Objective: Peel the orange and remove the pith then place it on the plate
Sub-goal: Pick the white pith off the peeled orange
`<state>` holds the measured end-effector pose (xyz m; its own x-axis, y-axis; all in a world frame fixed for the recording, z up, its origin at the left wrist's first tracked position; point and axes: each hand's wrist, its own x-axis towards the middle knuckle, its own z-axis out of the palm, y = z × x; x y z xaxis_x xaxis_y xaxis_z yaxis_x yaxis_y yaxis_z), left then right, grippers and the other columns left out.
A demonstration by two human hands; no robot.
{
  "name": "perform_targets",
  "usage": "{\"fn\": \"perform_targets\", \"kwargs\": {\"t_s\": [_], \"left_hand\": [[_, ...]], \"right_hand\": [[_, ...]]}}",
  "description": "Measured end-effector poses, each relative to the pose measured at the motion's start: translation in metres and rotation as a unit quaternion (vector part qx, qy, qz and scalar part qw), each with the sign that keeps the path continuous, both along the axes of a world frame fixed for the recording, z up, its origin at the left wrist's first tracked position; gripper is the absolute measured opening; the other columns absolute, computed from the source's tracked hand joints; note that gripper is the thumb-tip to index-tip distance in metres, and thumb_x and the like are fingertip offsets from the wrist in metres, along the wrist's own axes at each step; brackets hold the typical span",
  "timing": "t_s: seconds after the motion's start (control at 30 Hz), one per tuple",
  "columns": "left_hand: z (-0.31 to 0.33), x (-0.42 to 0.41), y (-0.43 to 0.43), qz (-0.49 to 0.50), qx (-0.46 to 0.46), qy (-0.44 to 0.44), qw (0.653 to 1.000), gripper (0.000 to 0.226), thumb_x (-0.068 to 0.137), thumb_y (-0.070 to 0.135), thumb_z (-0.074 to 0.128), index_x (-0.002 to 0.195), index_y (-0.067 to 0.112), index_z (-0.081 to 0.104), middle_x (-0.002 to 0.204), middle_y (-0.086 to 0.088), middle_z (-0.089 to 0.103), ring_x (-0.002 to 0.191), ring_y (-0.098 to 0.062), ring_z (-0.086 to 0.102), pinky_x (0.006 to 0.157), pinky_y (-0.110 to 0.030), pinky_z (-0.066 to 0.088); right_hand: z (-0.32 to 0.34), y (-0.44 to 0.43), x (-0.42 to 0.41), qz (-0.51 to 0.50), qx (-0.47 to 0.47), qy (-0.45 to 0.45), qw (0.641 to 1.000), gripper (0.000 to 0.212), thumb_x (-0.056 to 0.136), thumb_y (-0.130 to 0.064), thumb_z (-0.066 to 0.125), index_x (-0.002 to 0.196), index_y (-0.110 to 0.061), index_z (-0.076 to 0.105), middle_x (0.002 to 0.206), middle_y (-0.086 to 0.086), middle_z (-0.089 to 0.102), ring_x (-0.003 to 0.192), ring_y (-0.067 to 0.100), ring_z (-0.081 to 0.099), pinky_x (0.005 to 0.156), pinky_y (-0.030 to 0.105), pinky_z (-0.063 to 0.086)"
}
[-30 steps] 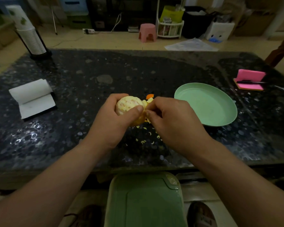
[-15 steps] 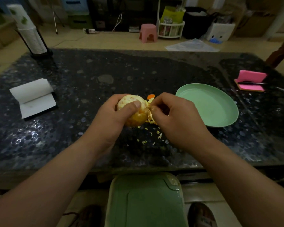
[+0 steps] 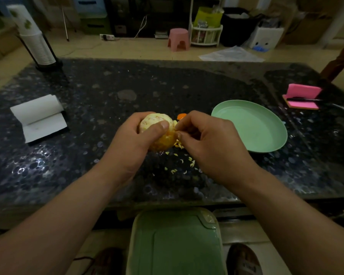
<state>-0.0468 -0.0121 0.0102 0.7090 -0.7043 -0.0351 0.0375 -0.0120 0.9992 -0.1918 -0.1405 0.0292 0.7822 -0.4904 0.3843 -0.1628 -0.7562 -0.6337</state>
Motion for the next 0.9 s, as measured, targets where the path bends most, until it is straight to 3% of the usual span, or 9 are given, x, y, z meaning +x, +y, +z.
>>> {"fn": "perform_targets", "kwargs": {"t_s": [0.17, 0.3, 0.4, 0.57, 0.7, 0.9], "left_hand": [[-0.002, -0.002, -0.001, 0.006, 0.003, -0.013, 1.000, 0.048, 0.087, 0.050, 0.081, 0.127, 0.027, 0.068, 0.121, -0.002, 0.072, 0.106, -0.020, 0.074, 0.076, -0.028, 0.061], [-0.004, -0.003, -0.001, 0.008, 0.008, -0.007, 1.000, 0.044, 0.088, 0.049, 0.077, 0.125, 0.027, 0.069, 0.118, -0.001, 0.074, 0.102, -0.019, 0.074, 0.074, -0.027, 0.059], [-0.002, -0.002, 0.000, 0.001, 0.003, 0.010, 1.000, 0.048, 0.084, 0.048, 0.074, 0.125, 0.024, 0.069, 0.120, -0.004, 0.074, 0.103, -0.022, 0.075, 0.077, -0.031, 0.061], [-0.001, 0.002, 0.002, -0.017, -0.013, 0.048, 0.999, 0.047, 0.083, 0.042, 0.071, 0.125, 0.019, 0.070, 0.120, -0.008, 0.076, 0.106, -0.026, 0.075, 0.085, -0.039, 0.063], [-0.002, 0.003, 0.003, -0.033, -0.020, 0.069, 0.997, 0.044, 0.084, 0.037, 0.069, 0.123, 0.017, 0.071, 0.113, -0.006, 0.077, 0.099, -0.021, 0.074, 0.079, -0.038, 0.061], [0.000, 0.002, 0.004, -0.037, -0.031, 0.107, 0.993, 0.024, 0.102, 0.023, 0.061, 0.122, 0.013, 0.071, 0.103, -0.003, 0.079, 0.092, -0.018, 0.075, 0.078, -0.036, 0.064]], "right_hand": [[0.000, 0.007, 0.004, -0.027, -0.139, -0.005, 0.990, 0.008, 0.095, -0.019, 0.071, 0.089, -0.019, 0.066, 0.073, -0.006, 0.062, 0.063, 0.014, 0.055, 0.058, 0.039, 0.052], [0.001, 0.009, 0.008, -0.037, -0.178, -0.003, 0.983, 0.010, 0.094, -0.020, 0.068, 0.087, -0.020, 0.061, 0.073, -0.006, 0.059, 0.062, 0.016, 0.054, 0.055, 0.038, 0.048], [-0.001, 0.008, 0.007, -0.035, -0.157, -0.013, 0.987, 0.009, 0.093, -0.020, 0.068, 0.086, -0.021, 0.063, 0.074, -0.008, 0.060, 0.064, 0.013, 0.053, 0.056, 0.037, 0.048], [-0.003, -0.002, 0.003, -0.020, -0.043, -0.021, 0.999, 0.006, 0.093, -0.021, 0.073, 0.091, -0.024, 0.068, 0.077, -0.011, 0.067, 0.071, 0.009, 0.064, 0.064, 0.038, 0.057], [-0.003, -0.004, 0.003, -0.015, -0.008, -0.019, 1.000, 0.010, 0.094, -0.020, 0.073, 0.089, -0.026, 0.067, 0.075, -0.013, 0.066, 0.069, 0.007, 0.063, 0.062, 0.029, 0.055], [-0.001, -0.004, 0.002, -0.005, 0.040, -0.019, 0.999, 0.007, 0.095, -0.017, 0.071, 0.094, -0.023, 0.070, 0.081, -0.010, 0.070, 0.072, 0.009, 0.065, 0.065, 0.031, 0.056]]}}
